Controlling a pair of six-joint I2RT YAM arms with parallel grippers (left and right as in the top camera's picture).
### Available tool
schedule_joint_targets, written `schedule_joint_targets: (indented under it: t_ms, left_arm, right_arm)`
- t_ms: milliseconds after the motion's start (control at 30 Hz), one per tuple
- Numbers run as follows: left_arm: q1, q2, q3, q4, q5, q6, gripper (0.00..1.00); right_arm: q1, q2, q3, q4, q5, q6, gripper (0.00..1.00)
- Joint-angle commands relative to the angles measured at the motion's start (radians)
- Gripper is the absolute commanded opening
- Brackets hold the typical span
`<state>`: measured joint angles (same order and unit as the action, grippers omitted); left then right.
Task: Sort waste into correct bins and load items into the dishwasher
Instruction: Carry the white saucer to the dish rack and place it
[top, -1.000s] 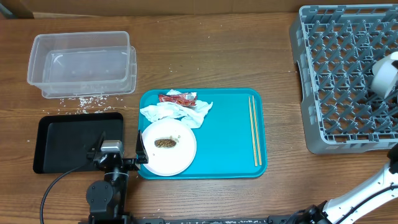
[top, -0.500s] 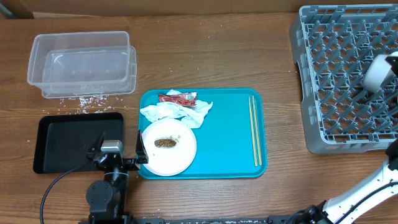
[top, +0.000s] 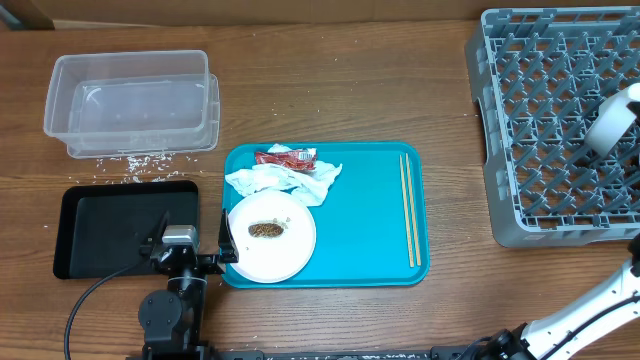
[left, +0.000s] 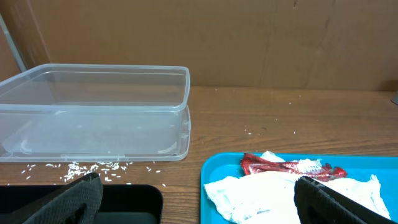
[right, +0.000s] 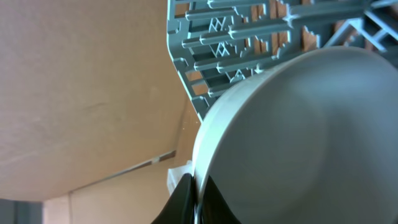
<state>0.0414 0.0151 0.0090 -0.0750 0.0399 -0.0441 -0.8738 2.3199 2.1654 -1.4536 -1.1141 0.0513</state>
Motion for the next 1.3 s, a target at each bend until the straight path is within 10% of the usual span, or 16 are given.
schedule_joint_targets:
  t_ms: [0,733,1033,1267]
  left_arm:
    - [0.005,-0.01,-0.005,-0.002,-0.006,0.022,1.0]
    - [0.005,-0.01,-0.004,-0.002,-0.006,0.022,1.0]
    - [0.005,-0.01,-0.005,-0.002,-0.006,0.022,1.0]
    - [0.005,-0.01,-0.004,-0.002,-0.006,0.022,1.0]
  right_arm:
    - [-0.041,-0.023,-0.005,-0.052,0.103,0.002,0.06]
    - [-0.046,-0.3,-0.005,-0.077,0.333,0.132,0.46]
    - [0.03,-0.3,-0.005,-0.04,0.615,0.161,0.44]
    - [0.135,-0.294,-0.053,0.057,1.084,0.415,0.12]
